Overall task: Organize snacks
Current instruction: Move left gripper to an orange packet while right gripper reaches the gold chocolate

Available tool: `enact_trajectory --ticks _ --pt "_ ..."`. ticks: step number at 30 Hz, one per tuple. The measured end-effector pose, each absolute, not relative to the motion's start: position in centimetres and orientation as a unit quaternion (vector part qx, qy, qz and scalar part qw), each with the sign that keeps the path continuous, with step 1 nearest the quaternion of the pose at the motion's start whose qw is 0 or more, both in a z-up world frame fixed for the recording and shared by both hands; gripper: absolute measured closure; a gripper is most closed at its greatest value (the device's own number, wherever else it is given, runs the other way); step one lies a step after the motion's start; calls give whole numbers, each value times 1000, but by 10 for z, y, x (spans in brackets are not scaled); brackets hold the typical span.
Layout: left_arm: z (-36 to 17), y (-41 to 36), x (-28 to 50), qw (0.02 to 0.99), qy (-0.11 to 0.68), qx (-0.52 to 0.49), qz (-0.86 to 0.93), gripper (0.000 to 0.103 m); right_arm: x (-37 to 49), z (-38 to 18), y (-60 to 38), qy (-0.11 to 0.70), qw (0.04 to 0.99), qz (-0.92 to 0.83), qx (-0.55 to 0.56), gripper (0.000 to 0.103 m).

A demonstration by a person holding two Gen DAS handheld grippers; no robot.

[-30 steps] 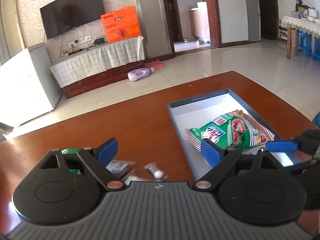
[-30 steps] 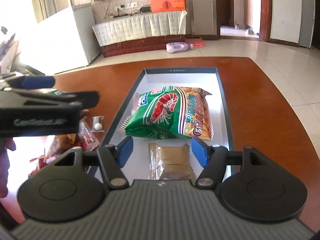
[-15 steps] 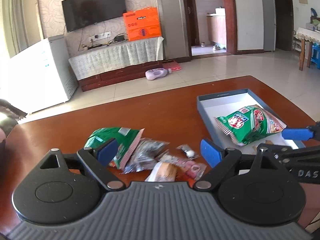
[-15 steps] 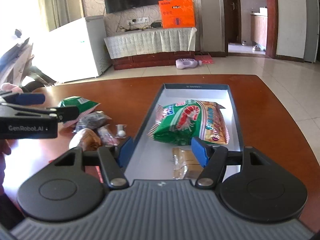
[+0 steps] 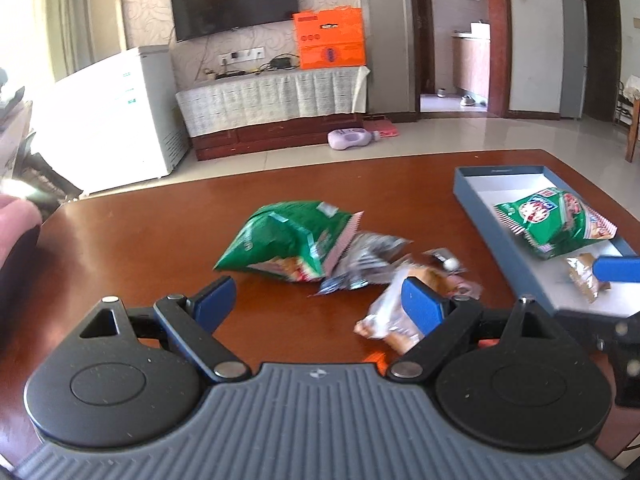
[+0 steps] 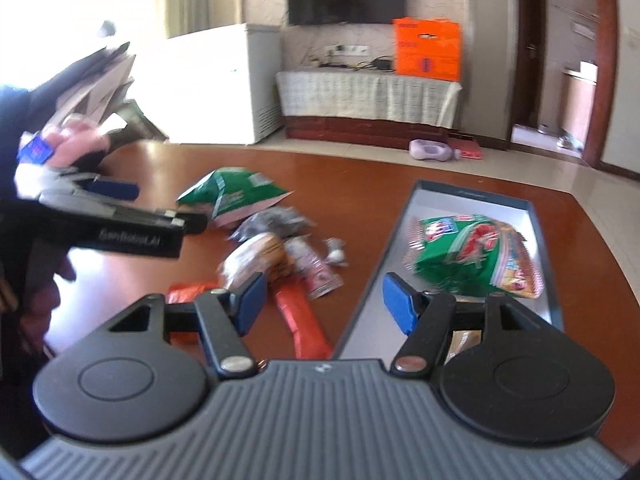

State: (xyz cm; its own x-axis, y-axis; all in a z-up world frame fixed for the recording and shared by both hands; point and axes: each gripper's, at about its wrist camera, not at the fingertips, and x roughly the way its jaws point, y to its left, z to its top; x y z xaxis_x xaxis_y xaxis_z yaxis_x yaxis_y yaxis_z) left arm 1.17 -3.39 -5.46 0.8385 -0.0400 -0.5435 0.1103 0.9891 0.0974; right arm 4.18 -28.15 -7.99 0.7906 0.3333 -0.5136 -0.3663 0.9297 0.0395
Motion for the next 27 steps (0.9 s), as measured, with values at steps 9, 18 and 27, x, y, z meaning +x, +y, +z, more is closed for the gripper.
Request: enact_trajectory --ticks 9,18,27 --pt "-88 -20 -6 950 301 67 -54 11 26 -102 -250 305 908 259 -123 38" --pt "-119 -40 3 941 318 94 -71 11 27 -125 -235 354 881 262 -171 55" --pt "-125 -23 16 941 331 55 -47 12 33 -124 -230 365 879 272 -145 64"
